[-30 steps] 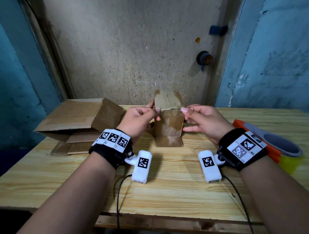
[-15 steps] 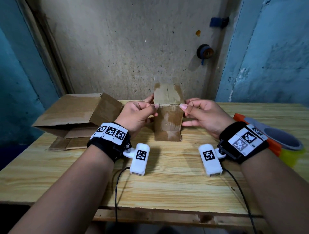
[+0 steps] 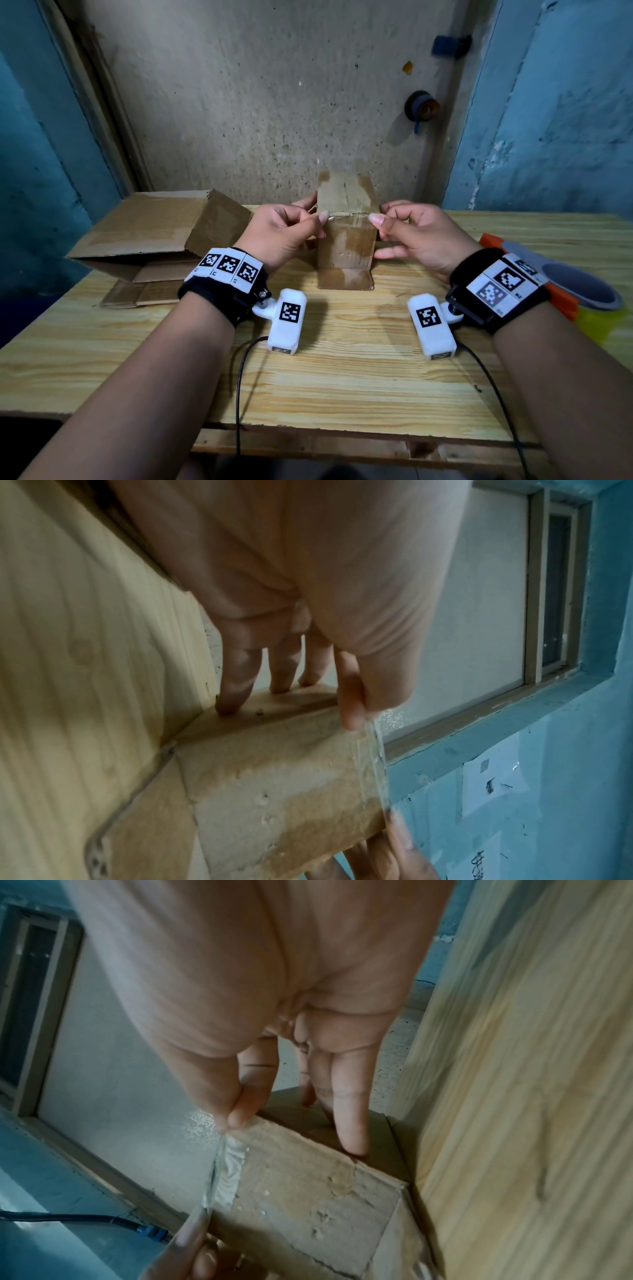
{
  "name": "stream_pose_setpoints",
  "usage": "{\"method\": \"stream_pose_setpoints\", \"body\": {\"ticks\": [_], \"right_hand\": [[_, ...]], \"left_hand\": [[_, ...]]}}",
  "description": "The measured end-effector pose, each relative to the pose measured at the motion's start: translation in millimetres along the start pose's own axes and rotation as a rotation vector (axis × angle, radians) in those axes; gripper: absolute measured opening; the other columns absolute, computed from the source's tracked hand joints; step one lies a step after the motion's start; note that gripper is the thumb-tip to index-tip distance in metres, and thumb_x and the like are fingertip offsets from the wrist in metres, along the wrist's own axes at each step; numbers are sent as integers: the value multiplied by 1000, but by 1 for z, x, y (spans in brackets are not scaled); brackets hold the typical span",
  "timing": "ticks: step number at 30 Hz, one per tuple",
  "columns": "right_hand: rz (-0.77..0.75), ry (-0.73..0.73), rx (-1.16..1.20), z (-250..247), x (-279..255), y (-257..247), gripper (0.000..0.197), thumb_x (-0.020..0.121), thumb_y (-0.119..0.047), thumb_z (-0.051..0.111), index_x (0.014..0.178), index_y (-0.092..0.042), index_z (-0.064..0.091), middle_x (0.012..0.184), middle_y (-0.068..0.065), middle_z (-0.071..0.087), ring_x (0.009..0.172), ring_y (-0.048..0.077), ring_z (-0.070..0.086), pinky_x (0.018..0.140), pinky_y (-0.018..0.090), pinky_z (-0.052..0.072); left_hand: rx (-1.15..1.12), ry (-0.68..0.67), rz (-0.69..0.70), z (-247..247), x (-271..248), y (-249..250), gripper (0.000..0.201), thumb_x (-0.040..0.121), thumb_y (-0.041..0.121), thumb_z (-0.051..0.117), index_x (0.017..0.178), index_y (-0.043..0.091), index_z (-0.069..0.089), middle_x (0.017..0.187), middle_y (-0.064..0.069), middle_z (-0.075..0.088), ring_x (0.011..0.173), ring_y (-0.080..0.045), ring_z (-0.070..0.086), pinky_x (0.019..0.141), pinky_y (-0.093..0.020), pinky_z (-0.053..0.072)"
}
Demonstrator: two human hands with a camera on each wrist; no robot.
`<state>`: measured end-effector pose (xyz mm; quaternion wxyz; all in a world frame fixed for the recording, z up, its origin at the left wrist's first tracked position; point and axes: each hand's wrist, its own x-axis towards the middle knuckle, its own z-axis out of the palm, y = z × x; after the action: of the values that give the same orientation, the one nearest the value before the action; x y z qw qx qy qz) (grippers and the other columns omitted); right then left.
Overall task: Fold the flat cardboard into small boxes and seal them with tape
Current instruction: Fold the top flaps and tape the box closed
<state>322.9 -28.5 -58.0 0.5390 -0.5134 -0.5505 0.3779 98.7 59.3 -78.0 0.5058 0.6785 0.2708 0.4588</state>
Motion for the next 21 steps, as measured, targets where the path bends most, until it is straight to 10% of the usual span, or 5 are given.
{"method": "stream_pose_setpoints", "body": {"ticks": [7, 12, 16, 21], "right_hand": [[10, 36, -9, 0, 6, 5, 30, 97, -20, 70, 80, 4, 66, 109, 2, 69, 106, 19, 75, 70, 27, 64], [10, 117, 89, -6, 12, 14, 29, 78, -20, 84, 68, -1, 65, 123, 11, 67, 102, 24, 77, 70, 35, 66], [44, 123, 179, -8, 13, 20, 42, 64, -14, 89, 97, -5, 65, 121, 18, 70, 101, 28, 77, 69, 38, 66], [14, 37, 112, -3, 8, 13, 71, 75, 2, 86, 132, -37, 68, 130, 9, 66, 106, 27, 76, 82, 45, 65]], "left_hand": [[-118, 84, -6, 0, 2, -4, 33, 76, 19, 87, 50, 14, 67, 110, -27, 72, 125, -14, 63, 105, -63, 46], [-269, 124, -38, 3, 5, -4, 31, 83, -7, 75, 87, 13, 51, 115, -16, 74, 112, -32, 70, 84, -56, 55], [-198, 71, -27, 0, 4, -2, 58, 85, -4, 75, 134, 23, 58, 124, -5, 72, 113, -13, 69, 83, -44, 59], [-50, -4, 37, 1, 2, -3, 42, 87, -5, 73, 126, 11, 70, 124, -3, 70, 105, 1, 64, 97, -32, 52]]}}
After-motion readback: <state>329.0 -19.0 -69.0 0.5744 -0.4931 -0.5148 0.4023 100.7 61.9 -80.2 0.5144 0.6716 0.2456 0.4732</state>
